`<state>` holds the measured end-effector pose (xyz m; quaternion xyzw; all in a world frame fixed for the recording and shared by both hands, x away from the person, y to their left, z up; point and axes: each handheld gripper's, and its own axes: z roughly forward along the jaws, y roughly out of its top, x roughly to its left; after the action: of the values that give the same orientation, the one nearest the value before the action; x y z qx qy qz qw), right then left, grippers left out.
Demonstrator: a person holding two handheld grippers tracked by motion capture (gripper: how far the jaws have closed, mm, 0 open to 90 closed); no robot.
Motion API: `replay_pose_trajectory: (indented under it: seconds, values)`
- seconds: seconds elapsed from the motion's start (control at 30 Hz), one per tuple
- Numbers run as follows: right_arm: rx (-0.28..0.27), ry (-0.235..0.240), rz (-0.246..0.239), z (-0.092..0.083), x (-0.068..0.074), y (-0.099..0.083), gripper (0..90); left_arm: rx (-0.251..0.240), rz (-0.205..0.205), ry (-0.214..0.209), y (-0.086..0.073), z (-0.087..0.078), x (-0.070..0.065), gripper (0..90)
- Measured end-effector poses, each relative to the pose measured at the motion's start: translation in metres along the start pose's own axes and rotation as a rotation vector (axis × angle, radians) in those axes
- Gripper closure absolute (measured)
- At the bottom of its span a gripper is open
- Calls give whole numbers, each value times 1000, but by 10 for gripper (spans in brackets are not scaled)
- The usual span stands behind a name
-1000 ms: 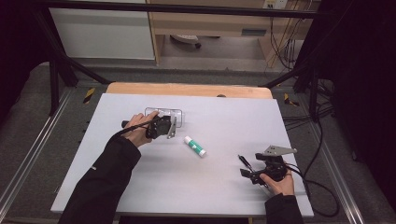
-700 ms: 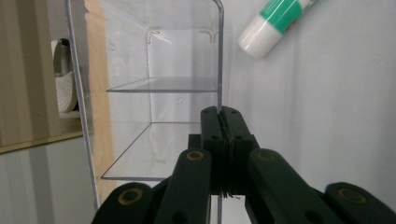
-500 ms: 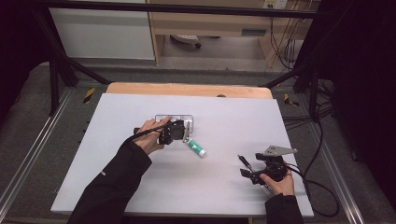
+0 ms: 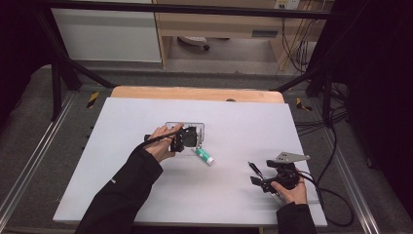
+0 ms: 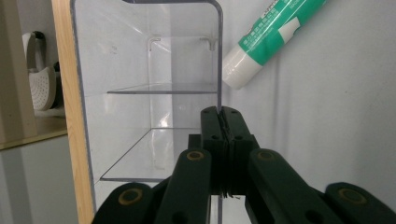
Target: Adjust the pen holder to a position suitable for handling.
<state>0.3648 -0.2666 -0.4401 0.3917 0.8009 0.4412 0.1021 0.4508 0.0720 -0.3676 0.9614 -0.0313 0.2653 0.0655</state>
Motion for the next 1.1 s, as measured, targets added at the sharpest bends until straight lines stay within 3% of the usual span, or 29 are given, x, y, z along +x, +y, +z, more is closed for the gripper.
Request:
replay_pose_trajectory:
  seconds: [0.2, 0.43, 0.47, 0.67, 0.7, 0.77, 0.83, 1.0, 1.1]
  values:
    - [2, -2, 5, 0, 1, 0, 5, -12, 12, -3, -2, 0, 2, 873]
    - [0, -1, 0, 0, 0, 0, 5, -43, 24, 46, -6, 1, 10, 824]
    - [-1, -2, -1, 0, 0, 0, 5, -49, 24, 70, -7, 3, 13, 814]
    - [1, -3, 2, 0, 0, 0, 5, -67, -12, 121, -10, 9, 20, 744]
    - [2, -3, 1, 0, 0, 0, 5, -88, -35, 134, -12, 12, 22, 734]
    - [1, -4, 2, 0, 0, 0, 5, -84, -26, 139, -13, 12, 24, 716]
    - [2, -4, 2, 0, 0, 0, 5, -99, -47, 143, -14, 14, 24, 704]
    - [-3, -5, -2, -1, 0, 0, 5, -99, -54, 146, -15, 14, 25, 679]
    - [-9, -9, -3, -2, 0, 0, 5, -128, -95, 145, -17, 10, 24, 624]
